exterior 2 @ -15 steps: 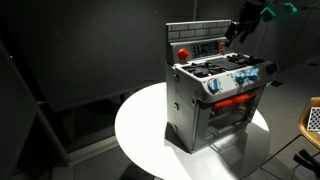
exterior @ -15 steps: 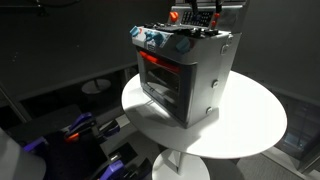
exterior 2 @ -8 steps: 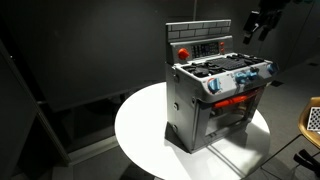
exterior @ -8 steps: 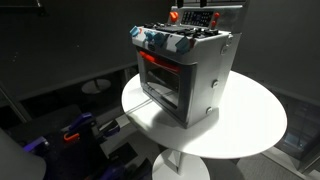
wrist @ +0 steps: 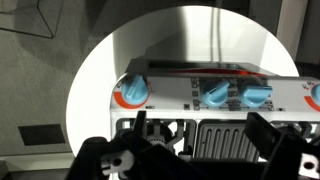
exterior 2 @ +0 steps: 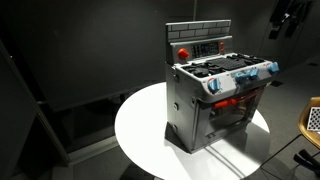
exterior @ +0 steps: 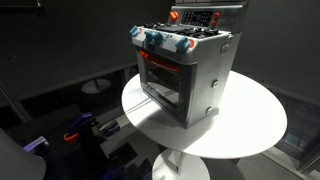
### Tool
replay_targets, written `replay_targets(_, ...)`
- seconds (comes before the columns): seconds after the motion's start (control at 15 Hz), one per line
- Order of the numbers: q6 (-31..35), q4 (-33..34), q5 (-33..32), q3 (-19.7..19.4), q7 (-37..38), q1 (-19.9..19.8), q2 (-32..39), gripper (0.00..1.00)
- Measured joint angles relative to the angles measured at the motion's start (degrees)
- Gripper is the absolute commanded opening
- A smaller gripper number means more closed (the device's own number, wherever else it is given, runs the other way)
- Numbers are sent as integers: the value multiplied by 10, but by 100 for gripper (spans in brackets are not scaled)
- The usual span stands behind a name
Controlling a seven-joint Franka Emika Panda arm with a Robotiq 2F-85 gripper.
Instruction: Push the top right button on the toy stove
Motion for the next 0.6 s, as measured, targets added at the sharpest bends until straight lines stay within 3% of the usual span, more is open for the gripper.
replay_targets(0.6,-52,-9,0,0,0,1,-33,100)
